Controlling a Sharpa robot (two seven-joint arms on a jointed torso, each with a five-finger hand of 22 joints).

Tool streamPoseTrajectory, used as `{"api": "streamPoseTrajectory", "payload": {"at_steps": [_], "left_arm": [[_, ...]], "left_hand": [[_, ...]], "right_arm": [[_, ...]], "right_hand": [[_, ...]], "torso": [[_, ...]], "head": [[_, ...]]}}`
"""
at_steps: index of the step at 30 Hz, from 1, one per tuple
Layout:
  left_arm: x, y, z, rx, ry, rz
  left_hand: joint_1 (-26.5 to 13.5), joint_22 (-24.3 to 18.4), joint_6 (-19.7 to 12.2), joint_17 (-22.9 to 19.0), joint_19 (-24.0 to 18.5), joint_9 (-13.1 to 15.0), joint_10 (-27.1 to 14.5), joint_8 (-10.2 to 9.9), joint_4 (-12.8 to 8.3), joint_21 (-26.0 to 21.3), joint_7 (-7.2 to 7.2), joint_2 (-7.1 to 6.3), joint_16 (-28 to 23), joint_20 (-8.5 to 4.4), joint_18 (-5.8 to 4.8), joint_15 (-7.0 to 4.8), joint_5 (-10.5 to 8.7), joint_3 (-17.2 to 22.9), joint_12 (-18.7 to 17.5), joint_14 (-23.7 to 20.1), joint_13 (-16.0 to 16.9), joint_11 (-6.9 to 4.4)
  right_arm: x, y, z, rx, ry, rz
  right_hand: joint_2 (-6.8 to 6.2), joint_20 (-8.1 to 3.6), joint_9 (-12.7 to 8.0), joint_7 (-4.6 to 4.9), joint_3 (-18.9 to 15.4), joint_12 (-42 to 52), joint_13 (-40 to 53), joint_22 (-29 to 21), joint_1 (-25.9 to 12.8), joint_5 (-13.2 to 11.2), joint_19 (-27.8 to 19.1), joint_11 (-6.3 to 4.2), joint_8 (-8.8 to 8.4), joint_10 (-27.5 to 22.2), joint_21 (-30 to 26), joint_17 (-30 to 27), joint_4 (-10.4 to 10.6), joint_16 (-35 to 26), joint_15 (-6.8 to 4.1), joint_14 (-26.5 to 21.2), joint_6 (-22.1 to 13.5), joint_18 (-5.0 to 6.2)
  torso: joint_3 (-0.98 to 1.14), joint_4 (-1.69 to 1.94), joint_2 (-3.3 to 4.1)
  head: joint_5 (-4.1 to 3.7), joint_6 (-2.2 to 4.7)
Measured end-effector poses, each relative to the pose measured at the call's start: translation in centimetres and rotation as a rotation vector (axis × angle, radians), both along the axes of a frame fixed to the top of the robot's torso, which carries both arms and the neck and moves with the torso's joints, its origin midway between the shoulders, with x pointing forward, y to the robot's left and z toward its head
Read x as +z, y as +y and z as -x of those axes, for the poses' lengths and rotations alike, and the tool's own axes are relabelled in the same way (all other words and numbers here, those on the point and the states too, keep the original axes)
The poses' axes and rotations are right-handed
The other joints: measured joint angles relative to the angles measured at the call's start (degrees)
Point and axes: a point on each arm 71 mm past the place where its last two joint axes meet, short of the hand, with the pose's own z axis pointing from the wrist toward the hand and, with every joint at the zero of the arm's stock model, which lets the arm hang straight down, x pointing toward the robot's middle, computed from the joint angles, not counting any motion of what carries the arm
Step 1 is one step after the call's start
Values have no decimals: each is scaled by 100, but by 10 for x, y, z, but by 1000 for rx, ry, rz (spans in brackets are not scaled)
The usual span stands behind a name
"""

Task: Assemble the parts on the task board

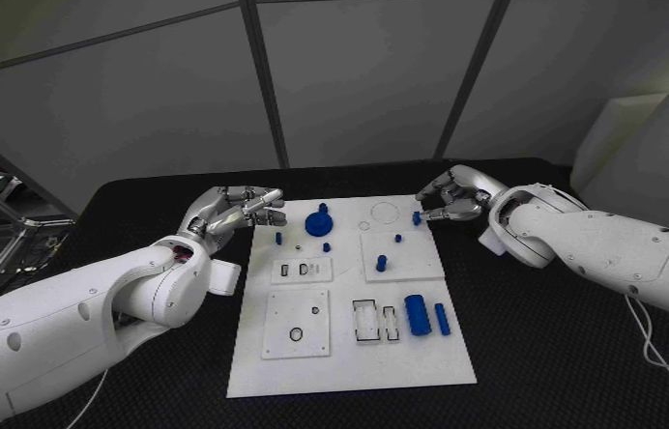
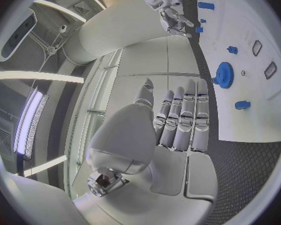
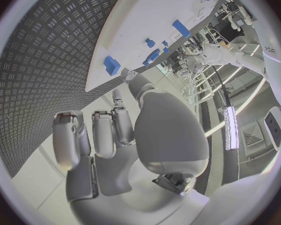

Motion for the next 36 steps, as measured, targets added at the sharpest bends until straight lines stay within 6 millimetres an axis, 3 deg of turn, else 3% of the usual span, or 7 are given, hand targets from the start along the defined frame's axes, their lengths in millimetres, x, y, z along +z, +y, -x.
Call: {"api": "streamPoseTrajectory", "payload": {"at_steps": [11, 36], "left_arm": [[-1, 0, -1, 0, 2, 0], [-1, 1, -1, 1, 4, 0]], "left_hand": [[0, 0, 0, 0, 0, 0, 0, 0, 0, 0, 0, 0, 0, 0, 0, 0, 0, 0, 0, 0, 0, 0], [0, -8, 0, 9, 0, 0, 0, 0, 0, 0, 0, 0, -28, 0, 0, 0, 0, 0, 0, 0, 0, 0]], "right_arm": [[-7, 1, -4, 8, 31, 8], [-14, 7, -7, 29, 71, 53]], "right_hand": [[2, 0, 0, 0, 0, 0, 0, 0, -2, 0, 0, 0, 0, 0, 0, 0, 0, 0, 0, 0, 0, 0], [167, 0, 19, -48, 0, 101, 0, 0, -168, 1, 0, 0, 37, 0, 0, -1, 1, 41, 0, 0, 199, 1]], "torso": [[-7, 0, 1], [-5, -5, -4]], "head": [[12, -23], [8, -14]]}}
